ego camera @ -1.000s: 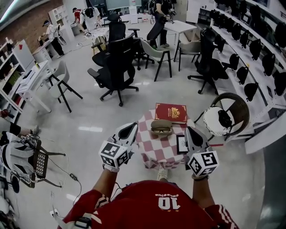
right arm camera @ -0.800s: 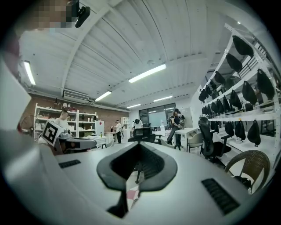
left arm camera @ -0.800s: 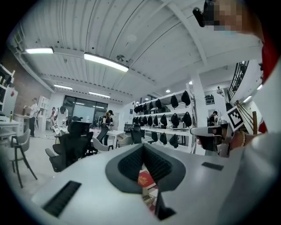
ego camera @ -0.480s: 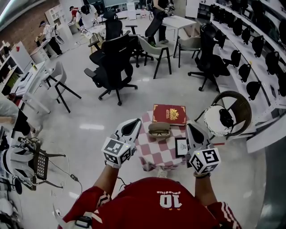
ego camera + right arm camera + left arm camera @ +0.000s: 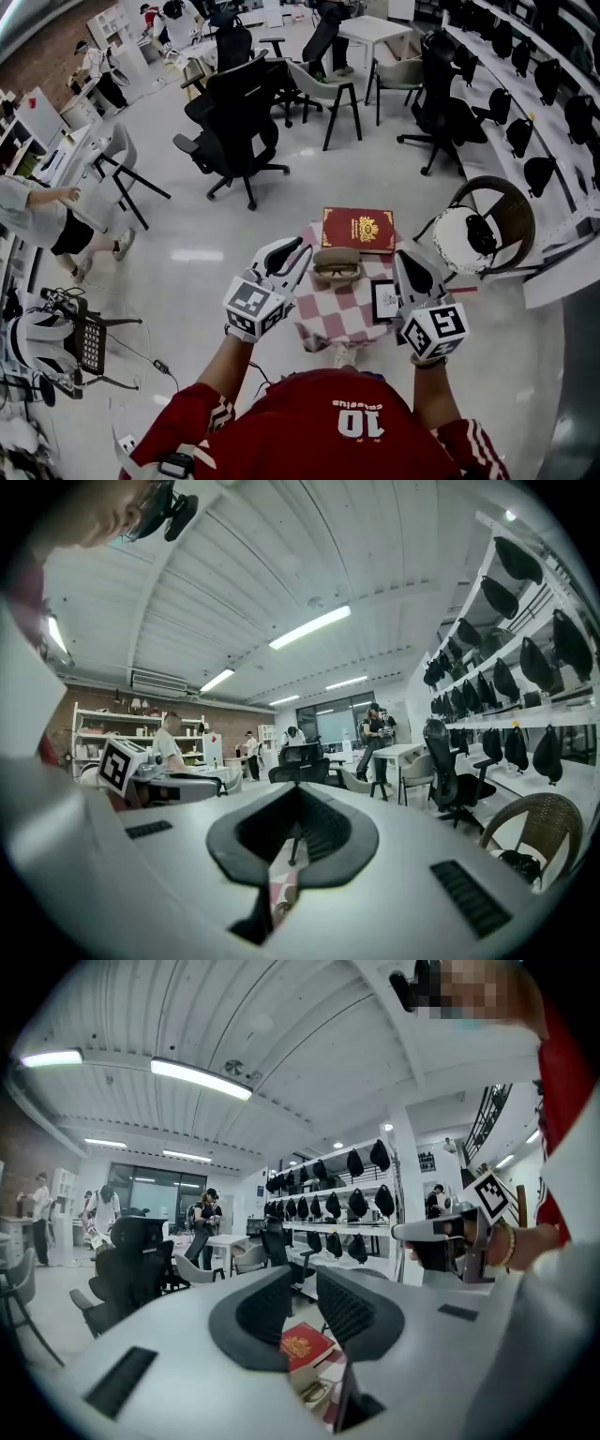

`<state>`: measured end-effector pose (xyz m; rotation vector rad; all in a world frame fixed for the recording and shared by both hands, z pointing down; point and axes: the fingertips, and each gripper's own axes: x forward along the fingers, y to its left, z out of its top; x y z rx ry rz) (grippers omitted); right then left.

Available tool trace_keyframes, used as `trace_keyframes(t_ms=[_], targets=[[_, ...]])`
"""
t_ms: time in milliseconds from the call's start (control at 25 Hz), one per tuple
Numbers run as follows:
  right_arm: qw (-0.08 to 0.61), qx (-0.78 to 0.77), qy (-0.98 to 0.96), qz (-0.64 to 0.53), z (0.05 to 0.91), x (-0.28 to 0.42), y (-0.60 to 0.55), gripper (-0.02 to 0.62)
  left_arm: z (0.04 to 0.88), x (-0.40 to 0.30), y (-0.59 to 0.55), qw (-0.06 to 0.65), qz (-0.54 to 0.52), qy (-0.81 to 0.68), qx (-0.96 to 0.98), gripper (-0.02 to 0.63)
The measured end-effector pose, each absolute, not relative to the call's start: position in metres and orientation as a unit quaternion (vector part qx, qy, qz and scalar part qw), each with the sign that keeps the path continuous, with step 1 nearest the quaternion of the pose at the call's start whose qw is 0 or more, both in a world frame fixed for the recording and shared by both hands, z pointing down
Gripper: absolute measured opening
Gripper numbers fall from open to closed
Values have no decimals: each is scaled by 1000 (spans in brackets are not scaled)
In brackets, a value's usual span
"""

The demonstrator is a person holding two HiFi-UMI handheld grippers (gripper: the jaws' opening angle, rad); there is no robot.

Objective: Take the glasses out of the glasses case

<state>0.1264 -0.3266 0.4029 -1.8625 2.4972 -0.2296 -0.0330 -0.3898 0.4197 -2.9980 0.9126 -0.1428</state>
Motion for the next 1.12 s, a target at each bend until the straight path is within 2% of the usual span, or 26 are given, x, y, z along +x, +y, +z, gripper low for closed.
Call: trace_keyframes(t_ms=[640, 1120], targets=[[-3, -607, 790, -88, 424, 153, -348, 17, 468, 10, -427, -5, -89, 256, -962, 106], [-22, -606, 786, -120, 458, 172, -363, 17, 574, 45, -446, 33, -192, 181, -964, 106]])
